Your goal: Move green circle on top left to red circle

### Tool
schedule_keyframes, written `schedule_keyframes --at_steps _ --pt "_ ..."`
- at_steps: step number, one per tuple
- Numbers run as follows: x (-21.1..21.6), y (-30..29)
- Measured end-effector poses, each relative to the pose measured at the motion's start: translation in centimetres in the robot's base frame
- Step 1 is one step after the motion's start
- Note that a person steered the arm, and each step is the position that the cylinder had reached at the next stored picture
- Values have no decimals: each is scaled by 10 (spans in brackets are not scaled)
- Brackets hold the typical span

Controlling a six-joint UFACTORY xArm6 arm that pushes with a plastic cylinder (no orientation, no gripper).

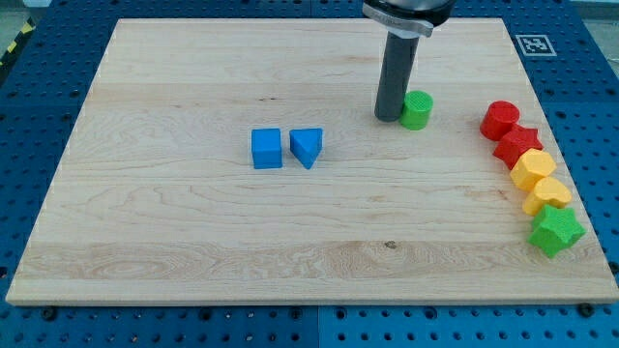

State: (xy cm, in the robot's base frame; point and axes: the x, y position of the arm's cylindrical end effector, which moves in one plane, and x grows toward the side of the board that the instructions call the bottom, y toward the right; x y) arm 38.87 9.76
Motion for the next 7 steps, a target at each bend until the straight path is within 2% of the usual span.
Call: schedule_keyframes --at_steps 2,4,6,7 --pt "19 2" --pt "-24 33" --pt "-36 37" --pt "-32 68"
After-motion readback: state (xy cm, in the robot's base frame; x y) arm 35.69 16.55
